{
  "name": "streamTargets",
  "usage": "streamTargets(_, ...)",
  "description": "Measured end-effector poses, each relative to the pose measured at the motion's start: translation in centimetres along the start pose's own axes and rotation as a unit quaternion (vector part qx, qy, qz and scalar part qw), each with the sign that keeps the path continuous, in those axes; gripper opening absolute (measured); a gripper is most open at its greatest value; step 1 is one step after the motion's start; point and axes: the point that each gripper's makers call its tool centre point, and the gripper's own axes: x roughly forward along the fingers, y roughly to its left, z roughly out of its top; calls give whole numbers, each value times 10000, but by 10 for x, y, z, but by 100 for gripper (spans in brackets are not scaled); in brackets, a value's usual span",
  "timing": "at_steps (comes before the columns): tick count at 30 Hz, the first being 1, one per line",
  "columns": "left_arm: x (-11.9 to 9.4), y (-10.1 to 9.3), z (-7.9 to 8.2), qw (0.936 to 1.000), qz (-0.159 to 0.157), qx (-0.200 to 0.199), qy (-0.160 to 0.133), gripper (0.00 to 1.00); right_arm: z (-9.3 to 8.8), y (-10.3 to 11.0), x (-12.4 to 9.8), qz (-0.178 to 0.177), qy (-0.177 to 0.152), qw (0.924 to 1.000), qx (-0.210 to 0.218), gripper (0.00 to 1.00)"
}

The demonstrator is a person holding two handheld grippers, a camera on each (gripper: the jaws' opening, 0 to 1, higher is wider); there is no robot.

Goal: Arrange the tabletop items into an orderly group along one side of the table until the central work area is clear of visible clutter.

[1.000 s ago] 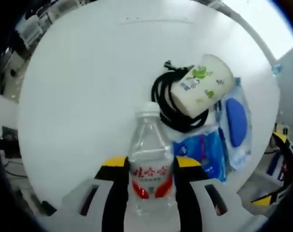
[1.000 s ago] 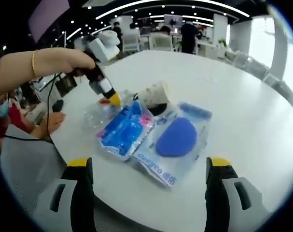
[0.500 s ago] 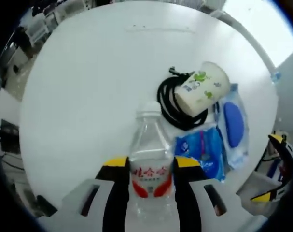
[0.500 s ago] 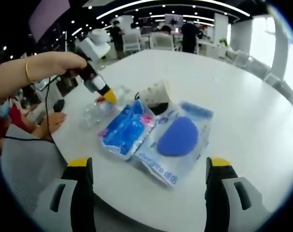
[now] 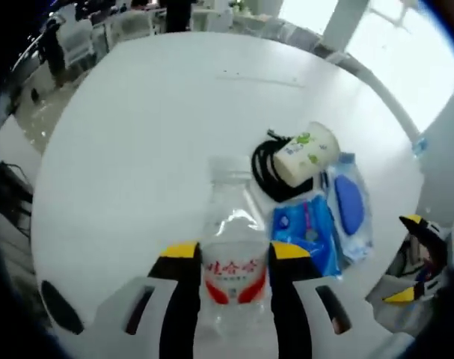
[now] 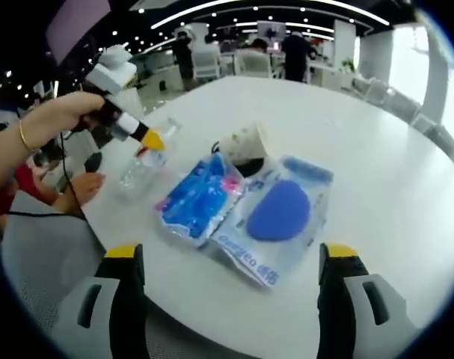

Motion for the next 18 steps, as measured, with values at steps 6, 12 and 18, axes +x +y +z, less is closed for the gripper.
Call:
streamTargets(6,-13,-7,-5,9994,103,163,-281,32,-2,1,0,25,55,10000,-20,95)
streamTargets(12,-25,-12,-3,9973,152,73,-715,32,-4,1,0,42,80,10000,4,95)
streamTargets(18,-32,-16,0,9955,162,2,-939,32,-5,1,0,16,119,9999,-93,95)
